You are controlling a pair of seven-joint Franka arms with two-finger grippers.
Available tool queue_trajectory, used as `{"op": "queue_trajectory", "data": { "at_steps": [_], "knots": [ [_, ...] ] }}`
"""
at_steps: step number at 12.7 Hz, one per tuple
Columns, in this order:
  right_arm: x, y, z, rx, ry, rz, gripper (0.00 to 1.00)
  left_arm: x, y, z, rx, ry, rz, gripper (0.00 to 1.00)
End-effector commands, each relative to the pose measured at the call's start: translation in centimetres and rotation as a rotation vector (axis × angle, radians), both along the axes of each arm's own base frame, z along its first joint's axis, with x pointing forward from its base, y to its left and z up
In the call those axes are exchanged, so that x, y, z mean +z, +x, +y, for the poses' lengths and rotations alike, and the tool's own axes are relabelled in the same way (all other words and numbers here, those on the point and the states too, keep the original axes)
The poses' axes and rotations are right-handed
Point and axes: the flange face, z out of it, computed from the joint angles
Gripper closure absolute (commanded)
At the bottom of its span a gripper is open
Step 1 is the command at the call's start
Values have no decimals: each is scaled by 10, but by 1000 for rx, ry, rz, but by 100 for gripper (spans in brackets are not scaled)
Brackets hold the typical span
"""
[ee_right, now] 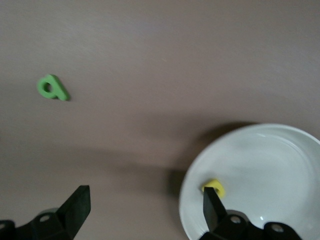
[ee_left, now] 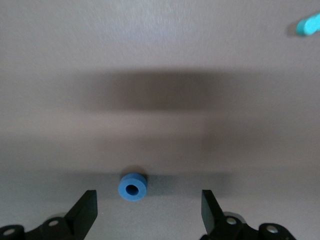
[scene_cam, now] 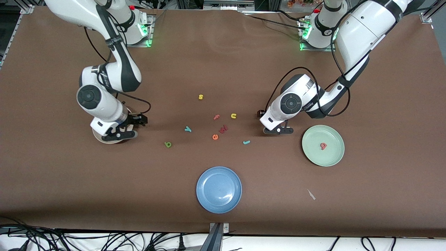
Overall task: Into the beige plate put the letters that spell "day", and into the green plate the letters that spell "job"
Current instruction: 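Reach the right gripper to green q while the left gripper reaches blue o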
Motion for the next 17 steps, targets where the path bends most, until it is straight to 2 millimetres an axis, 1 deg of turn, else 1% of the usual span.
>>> {"op": "queue_trajectory", "data": {
  "at_steps": [1, 2, 3, 5, 6, 7, 8, 9, 11, 12, 14, 15, 16, 17],
  "knots": [
    [-11, 15, 23, 49, 28, -8, 0, -1, -7, 3, 10, 2, -4, 22],
    [-14, 14, 39, 80, 43, -20, 0, -2, -9, 4, 7, 3, -1, 23],
    [-20, 17, 46, 115, 50, -34, 0, -4, -8, 7, 11, 6, 0, 26],
    [-32, 21, 64, 180, 68, -55, 0, -7, -6, 11, 2, 17, -6, 27],
    [-37, 29, 70, 193, 69, -57, 0, -10, -6, 12, -8, 25, -17, 29],
    [-39, 27, 86, 216, 83, -53, 0, -13, -5, 11, 10, 19, -22, 30],
    [-47, 27, 94, 227, 87, -48, 0, -14, -6, 9, 13, 15, -24, 33],
    [-49, 29, 95, 232, 87, -50, 0, -14, -6, 9, 13, 15, -24, 35],
    [-58, 31, 96, 257, 83, -44, 0, -15, -5, 11, 17, 16, -24, 48],
    [-63, 32, 97, 269, 83, -41, 0, -15, -5, 12, 25, 18, -24, 59],
    [-69, 37, 98, 301, 83, -45, 1, -17, -7, 12, 84, 36, -19, 85],
    [-72, 38, 100, 306, 83, -49, 2, -17, -9, 9, 86, 39, -18, 93],
    [-76, 38, 100, 308, 84, -57, 5, -15, -8, 10, 88, 42, -18, 96],
    [-81, 37, 99, 310, 82, -53, 6, -13, -9, 9, 84, 47, -19, 97]
  ]
}}
